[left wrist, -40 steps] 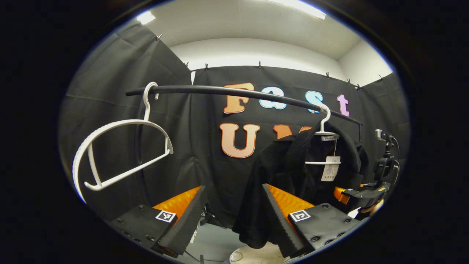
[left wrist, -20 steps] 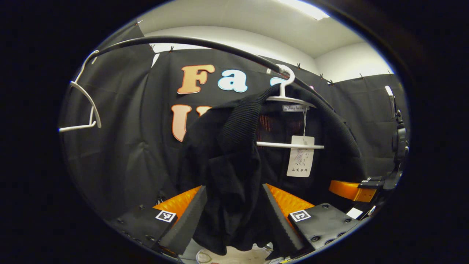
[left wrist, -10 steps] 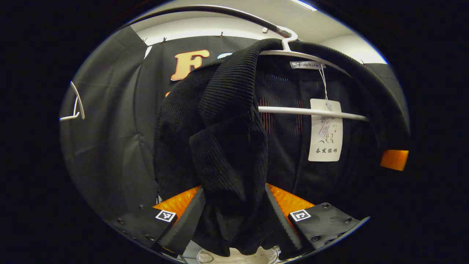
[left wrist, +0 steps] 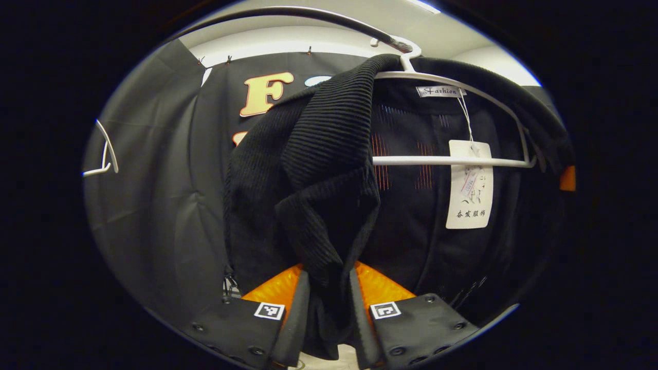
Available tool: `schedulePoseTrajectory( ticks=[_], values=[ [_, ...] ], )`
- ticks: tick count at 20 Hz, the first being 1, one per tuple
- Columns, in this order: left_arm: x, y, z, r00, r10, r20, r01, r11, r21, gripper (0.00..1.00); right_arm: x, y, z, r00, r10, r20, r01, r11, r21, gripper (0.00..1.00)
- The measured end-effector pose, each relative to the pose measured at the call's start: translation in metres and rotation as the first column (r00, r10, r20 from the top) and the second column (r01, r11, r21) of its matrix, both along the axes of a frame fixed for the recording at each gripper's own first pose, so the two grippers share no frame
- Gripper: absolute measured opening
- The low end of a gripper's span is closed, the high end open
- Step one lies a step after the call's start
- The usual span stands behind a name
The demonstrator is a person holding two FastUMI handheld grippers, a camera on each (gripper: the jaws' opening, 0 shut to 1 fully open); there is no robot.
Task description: Grasp the clothes on the hanger with both hands and then place them into the laundry hamper below.
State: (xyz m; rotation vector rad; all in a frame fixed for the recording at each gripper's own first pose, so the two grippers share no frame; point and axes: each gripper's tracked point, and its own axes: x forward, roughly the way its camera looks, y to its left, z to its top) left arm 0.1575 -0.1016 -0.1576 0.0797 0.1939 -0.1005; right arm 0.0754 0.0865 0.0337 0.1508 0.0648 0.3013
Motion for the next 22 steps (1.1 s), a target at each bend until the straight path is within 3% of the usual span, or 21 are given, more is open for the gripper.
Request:
schedulePoseTrajectory(
  ticks=[3, 6, 9, 17, 22],
  values=[
    [-0.004, 0.002, 0.001, 1.0, -0.017, -0.017, 0.017, 1.0, 0.002, 0.24, 0.001, -0.017, 0.018, 0.999, -0.02, 0.037, 0.021, 1.0, -0.016, 0.12],
    [-0.008, 0.001, 0.011, 0.999, -0.045, -0.009, 0.045, 0.999, -0.018, 0.07, 0.012, -0.028, 0.028, 0.997, -0.042, 0.062, 0.045, 0.998, -0.037, 0.12],
    [-0.014, 0.0, 0.028, 0.997, -0.074, 0.005, 0.074, 0.997, -0.008, 0.07, 0.024, -0.043, 0.038, 0.996, -0.058, 0.072, 0.061, 0.998, -0.034, 0.11],
    [-0.026, 0.018, 0.095, 0.996, -0.051, 0.075, 0.054, 0.998, -0.044, 0.07, 0.073, -0.078, 0.051, 0.991, -0.091, 0.096, 0.095, 0.995, -0.044, 0.11],
    [-0.042, 0.019, 0.129, 0.992, -0.043, 0.116, 0.052, 0.996, -0.076, 0.07, 0.117, -0.098, 0.026, 0.993, -0.109, 0.042, 0.11, 0.994, -0.029, 0.11]
  ],
)
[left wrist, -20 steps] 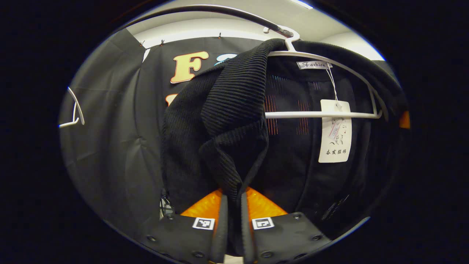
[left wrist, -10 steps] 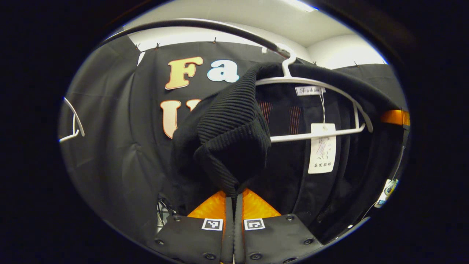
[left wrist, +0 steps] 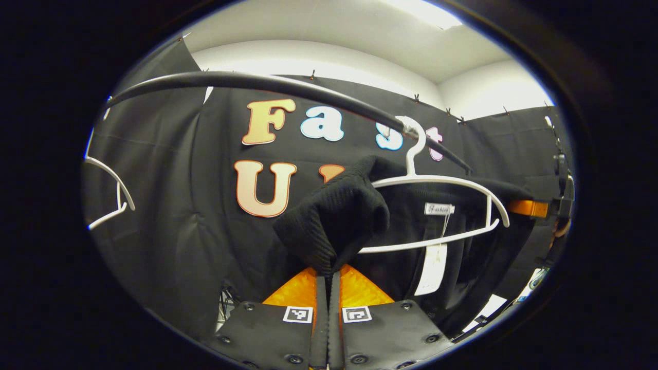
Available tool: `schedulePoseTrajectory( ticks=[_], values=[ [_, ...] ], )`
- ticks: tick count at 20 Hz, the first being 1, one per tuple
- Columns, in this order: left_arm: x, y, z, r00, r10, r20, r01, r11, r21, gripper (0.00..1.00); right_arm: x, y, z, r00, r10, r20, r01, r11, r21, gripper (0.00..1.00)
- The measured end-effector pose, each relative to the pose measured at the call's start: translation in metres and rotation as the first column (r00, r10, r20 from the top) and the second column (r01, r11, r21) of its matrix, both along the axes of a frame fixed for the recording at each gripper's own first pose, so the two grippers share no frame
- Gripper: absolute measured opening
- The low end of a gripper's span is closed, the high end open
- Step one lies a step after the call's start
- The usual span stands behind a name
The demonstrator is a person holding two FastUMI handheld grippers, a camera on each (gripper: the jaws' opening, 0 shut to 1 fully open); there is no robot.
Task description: Grasp the clothes on the hanger with both hands and then place them into the laundry hamper below.
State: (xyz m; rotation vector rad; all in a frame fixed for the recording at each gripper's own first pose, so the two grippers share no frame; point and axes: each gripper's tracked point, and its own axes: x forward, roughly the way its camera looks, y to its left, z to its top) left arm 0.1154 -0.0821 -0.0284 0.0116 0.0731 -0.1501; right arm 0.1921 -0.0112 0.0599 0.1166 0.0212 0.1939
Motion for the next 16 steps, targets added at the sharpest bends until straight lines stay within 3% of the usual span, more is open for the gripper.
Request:
schedulePoseTrajectory(
  ticks=[8, 16],
  values=[
    [0.007, 0.04, 0.026, 0.993, 0.106, 0.056, -0.107, 0.994, 0.006, 0.07, 0.022, 0.001, -0.097, 0.991, 0.035, -0.132, -0.019, 0.993, 0.118, 0.1],
    [0.005, 0.114, 0.033, 0.961, 0.268, 0.074, -0.269, 0.963, 0.017, 0.07, -0.019, 0.065, -0.17, 0.973, 0.119, -0.196, -0.089, 0.984, 0.153, 0.11]
  ],
)
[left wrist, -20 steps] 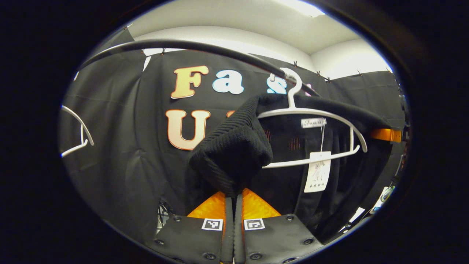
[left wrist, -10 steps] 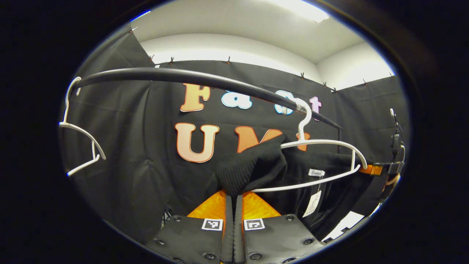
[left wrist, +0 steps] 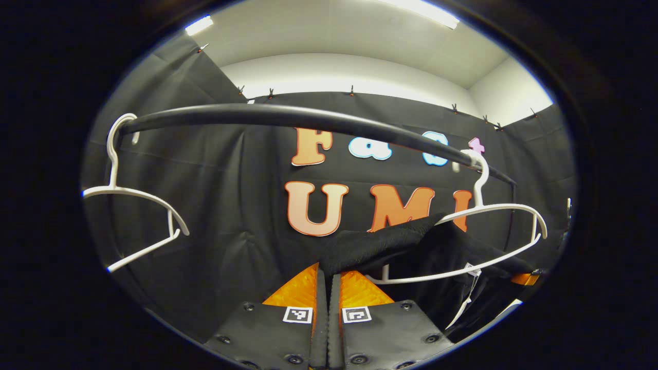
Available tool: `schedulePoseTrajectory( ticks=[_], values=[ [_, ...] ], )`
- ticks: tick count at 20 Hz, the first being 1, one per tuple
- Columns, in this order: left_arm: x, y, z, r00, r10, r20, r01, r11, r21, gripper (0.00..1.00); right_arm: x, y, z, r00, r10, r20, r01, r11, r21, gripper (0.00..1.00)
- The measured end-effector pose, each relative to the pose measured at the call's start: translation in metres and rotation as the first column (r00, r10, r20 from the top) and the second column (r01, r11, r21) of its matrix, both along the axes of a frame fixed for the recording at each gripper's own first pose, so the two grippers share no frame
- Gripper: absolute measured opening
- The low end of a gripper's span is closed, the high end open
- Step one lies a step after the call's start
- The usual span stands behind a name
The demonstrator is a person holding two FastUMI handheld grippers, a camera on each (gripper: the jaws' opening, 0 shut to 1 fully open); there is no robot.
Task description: Grasp the clothes on the hanger with both hands and then place them into the laundry hamper below.
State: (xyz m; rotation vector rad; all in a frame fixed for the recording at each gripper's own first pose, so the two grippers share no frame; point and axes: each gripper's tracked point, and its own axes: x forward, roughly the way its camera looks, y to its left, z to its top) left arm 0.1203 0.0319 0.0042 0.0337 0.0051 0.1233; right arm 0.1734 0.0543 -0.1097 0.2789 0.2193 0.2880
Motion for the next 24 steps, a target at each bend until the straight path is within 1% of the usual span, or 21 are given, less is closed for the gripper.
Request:
schedulePoseTrajectory(
  ticks=[2, 5, 8, 11, 15, 20, 24],
  values=[
    [-0.003, 0.012, -0.003, 1.0, 0.021, -0.005, -0.022, 1.0, -0.016, 0.07, -0.008, 0.016, -0.009, 1.0, 0.005, 0.005, -0.005, 1.0, 0.0, 0.11],
    [-0.007, 0.022, -0.013, 0.999, 0.037, -0.012, -0.036, 0.999, 0.039, 0.07, -0.017, 0.031, -0.027, 1.0, 0.01, -0.021, -0.009, 1.0, 0.017, 0.11],
    [-0.008, 0.027, -0.023, 0.999, 0.038, -0.036, -0.037, 0.998, 0.048, 0.07, -0.027, 0.044, -0.048, 0.997, 0.028, -0.077, -0.025, 0.999, 0.037, 0.11],
    [-0.003, 0.033, -0.031, 0.998, 0.054, -0.046, -0.052, 0.998, 0.044, 0.07, -0.035, 0.057, -0.056, 0.995, 0.042, -0.091, -0.041, 0.999, 0.021, 0.11],
    [-0.011, 0.053, -0.05, 0.993, 0.086, -0.078, -0.082, 0.995, 0.052, 0.07, -0.042, 0.076, -0.067, 0.992, 0.059, -0.108, -0.06, 0.998, 0.002, 0.11],
    [-0.022, 0.071, -0.085, 0.982, 0.121, -0.143, -0.111, 0.991, 0.073, 0.07, -0.058, 0.082, -0.095, 0.984, 0.055, -0.167, -0.058, 0.998, -0.016, 0.11],
    [-0.03, 0.081, -0.12, 0.971, 0.124, -0.206, -0.114, 0.992, 0.063, 0.07, -0.06, 0.071, -0.117, 0.977, 0.017, -0.213, -0.026, 0.999, -0.041, 0.12]
  ],
)
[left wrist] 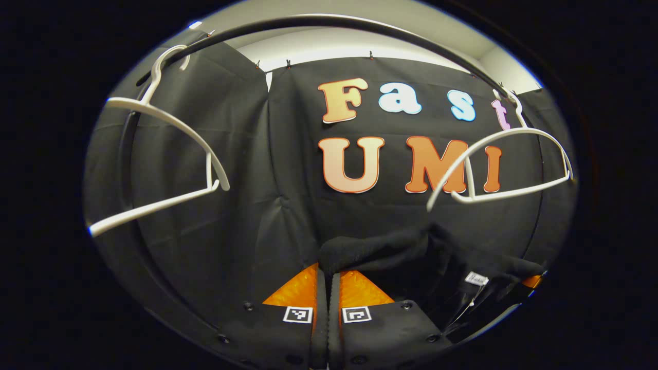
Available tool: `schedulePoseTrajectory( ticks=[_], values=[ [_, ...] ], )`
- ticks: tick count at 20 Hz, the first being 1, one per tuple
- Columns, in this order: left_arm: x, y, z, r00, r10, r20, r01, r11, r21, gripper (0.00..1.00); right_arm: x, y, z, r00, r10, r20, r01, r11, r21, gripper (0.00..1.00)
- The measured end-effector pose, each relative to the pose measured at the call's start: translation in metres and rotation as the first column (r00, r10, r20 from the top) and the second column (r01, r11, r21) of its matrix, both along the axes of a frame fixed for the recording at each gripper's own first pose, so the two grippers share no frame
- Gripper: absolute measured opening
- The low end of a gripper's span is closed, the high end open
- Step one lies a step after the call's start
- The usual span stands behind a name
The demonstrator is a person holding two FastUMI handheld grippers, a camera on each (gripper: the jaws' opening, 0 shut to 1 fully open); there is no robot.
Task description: Grasp the clothes on the hanger with both hands and then place them into the laundry hamper below.
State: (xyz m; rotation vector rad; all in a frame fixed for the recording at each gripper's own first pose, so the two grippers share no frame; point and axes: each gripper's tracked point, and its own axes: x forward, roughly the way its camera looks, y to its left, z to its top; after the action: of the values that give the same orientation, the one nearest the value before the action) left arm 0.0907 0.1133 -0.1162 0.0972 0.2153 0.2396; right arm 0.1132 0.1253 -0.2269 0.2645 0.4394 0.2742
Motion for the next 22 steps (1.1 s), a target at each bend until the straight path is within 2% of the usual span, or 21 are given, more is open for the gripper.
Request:
schedulePoseTrajectory(
  ticks=[2, 6, 11, 18, 22],
  values=[
    [-0.014, -0.009, -0.021, 0.999, -0.014, -0.043, 0.013, 0.999, -0.03, 0.07, -0.005, -0.004, -0.013, 0.999, -0.006, -0.034, 0.007, 1.0, 0.002, 0.11],
    [-0.012, -0.028, -0.065, 0.991, -0.062, -0.119, 0.055, 0.997, -0.056, 0.07, -0.016, -0.004, -0.037, 0.997, -0.015, -0.074, 0.013, 0.999, -0.034, 0.12],
    [-0.01, -0.064, -0.117, 0.964, -0.144, -0.222, 0.123, 0.987, -0.105, 0.07, -0.025, 0.007, -0.071, 0.991, -0.004, -0.13, -0.006, 0.997, -0.072, 0.12],
    [-0.008, -0.117, -0.203, 0.893, -0.254, -0.373, 0.207, 0.965, -0.163, 0.1, -0.04, 0.032, -0.113, 0.983, 0.026, -0.179, -0.048, 0.992, -0.12, 0.12],
    [-0.017, -0.147, -0.248, 0.828, -0.314, -0.464, 0.244, 0.948, -0.206, 0.05, -0.048, 0.04, -0.146, 0.969, 0.021, -0.247, -0.06, 0.986, -0.153, 0.12]
  ],
)
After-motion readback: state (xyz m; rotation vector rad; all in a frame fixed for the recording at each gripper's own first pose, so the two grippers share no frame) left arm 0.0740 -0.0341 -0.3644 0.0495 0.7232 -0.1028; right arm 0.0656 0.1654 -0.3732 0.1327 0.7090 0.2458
